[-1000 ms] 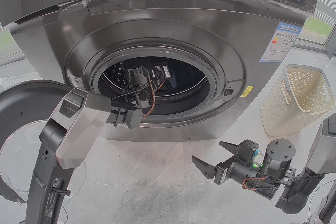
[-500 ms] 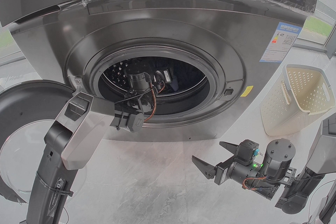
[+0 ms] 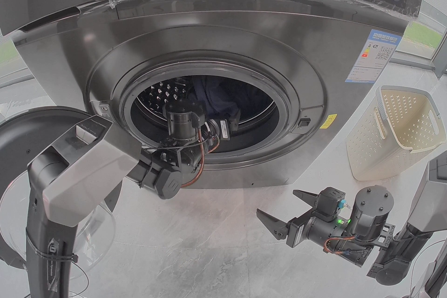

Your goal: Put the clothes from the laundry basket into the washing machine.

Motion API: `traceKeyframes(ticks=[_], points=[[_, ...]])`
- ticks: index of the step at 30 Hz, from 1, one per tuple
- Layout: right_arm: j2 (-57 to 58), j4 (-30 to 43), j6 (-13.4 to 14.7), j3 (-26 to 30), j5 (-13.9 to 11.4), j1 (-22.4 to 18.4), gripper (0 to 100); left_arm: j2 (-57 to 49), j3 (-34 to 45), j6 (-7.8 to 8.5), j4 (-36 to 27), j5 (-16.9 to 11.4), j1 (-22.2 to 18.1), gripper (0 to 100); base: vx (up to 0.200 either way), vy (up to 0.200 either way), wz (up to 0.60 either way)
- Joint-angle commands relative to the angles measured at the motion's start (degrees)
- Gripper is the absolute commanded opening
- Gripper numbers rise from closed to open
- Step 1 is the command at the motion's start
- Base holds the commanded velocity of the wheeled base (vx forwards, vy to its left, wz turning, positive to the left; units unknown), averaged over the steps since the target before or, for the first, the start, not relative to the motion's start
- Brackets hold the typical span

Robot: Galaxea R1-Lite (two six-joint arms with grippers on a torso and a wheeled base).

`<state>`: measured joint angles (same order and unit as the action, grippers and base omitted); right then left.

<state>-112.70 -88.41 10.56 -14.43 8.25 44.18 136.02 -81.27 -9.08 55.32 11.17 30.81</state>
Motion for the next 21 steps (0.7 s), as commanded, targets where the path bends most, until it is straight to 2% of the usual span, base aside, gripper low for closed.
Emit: traceKeyframes(ticks=[1,4,8,11,14,16,17,19,21], points=[[0.29,-0.1,0.17,2.74,0.1,0.12,100,-13.85,20.01,1.7,4.18,-3.26,3.12,100,0.0,0.0,0.0],[1.52,-0.1,-0.01,4.24,-0.08,0.03,100,-18.07,27.22,2.49,5.68,-3.17,5.14,100,0.0,0.0,0.0],[4.95,-0.01,-0.27,6.52,0.18,0.12,100,-24.93,36.98,2.4,6.91,-4.31,8.83,100,0.0,0.0,0.0],[7.06,-0.01,-0.36,7.49,0.27,0.03,100,-28.97,41.46,2.67,7.96,-4.93,10.33,100,0.0,0.0,0.0],[10.22,0.08,-0.54,8.72,1.59,-0.67,100,-35.74,47.96,5.21,7.7,-5.1,11.38,100,0.0,0.0,0.0],[10.22,0.08,-0.54,8.72,1.59,-0.67,100,-35.74,47.96,5.21,7.7,-5.1,11.38,100,0.0,0.0,0.0],[12.77,0.08,-0.63,10.92,2.91,-1.2,100,-39.87,54.03,7.68,8.22,-4.93,11.56,100,0.0,0.0,0.0],[14.88,0.08,-0.63,12.24,2.91,-1.99,100,-42.77,57.28,8.12,8.49,-4.84,11.56,100,0.0,0.0,0.0],[16.64,0.08,-0.63,12.94,3.0,-2.78,100,-44.97,59.65,7.76,8.66,-4.66,11.47,100,0.0,0.0,0.0]])
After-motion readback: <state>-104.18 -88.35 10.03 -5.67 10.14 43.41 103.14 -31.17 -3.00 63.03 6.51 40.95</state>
